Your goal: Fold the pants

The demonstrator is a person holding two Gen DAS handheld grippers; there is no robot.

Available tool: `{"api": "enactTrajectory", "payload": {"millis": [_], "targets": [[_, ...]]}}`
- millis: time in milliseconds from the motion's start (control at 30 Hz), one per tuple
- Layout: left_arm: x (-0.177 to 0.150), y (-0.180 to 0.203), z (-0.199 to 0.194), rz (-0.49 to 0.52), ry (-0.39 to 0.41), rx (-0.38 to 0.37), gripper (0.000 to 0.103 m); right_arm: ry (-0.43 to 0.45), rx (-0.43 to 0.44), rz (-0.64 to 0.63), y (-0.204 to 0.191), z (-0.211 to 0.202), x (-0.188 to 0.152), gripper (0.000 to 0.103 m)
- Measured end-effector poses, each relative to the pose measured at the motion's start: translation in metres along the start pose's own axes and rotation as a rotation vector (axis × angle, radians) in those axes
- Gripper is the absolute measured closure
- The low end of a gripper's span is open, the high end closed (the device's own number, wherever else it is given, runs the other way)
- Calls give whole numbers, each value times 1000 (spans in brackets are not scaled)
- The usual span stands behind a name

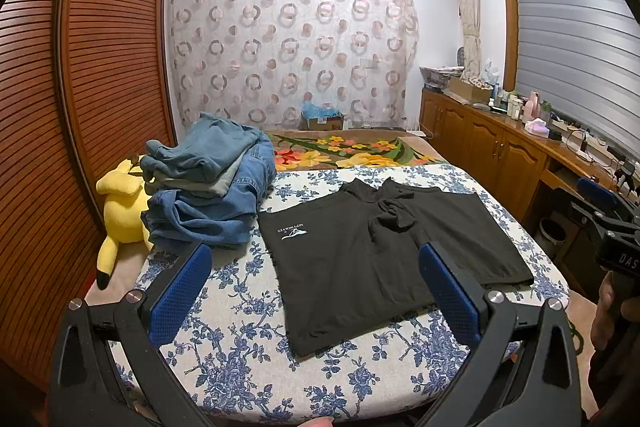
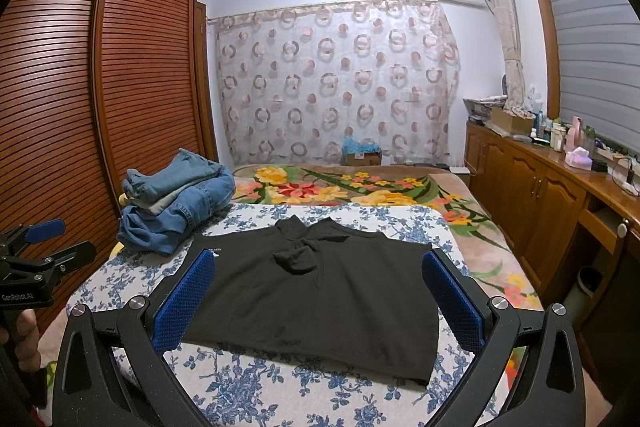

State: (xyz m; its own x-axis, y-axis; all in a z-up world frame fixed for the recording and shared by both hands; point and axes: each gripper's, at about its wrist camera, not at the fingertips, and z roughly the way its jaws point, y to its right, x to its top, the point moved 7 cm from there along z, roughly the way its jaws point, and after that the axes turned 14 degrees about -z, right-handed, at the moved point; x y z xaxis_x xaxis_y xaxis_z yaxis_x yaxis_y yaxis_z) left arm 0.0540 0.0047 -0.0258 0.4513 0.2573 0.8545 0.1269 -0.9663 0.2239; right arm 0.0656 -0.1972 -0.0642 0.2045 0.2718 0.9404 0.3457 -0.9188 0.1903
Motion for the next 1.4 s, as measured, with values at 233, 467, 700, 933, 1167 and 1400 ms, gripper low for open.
{"api": "enactTrajectory", "payload": {"millis": [233, 467, 700, 933, 1167, 1400], "targets": [[0, 0, 0, -1, 0, 0, 0, 1, 1, 1, 0, 0, 0, 0], [0, 0, 0, -1, 1, -1, 0, 1, 1, 2, 0, 0, 0, 0], [0, 0, 0, -1, 3, -1, 0, 2, 0, 2, 0, 0, 0, 0], [-1, 0, 0, -2, 2, -1, 0, 2, -1, 1, 0, -1, 0, 0], [-1, 0, 0, -2, 2, -2, 0, 2, 0, 1, 0, -1, 0, 0], [-4, 14, -8, 13, -30, 7, 0, -17, 7, 2, 0, 3, -5, 0]]}}
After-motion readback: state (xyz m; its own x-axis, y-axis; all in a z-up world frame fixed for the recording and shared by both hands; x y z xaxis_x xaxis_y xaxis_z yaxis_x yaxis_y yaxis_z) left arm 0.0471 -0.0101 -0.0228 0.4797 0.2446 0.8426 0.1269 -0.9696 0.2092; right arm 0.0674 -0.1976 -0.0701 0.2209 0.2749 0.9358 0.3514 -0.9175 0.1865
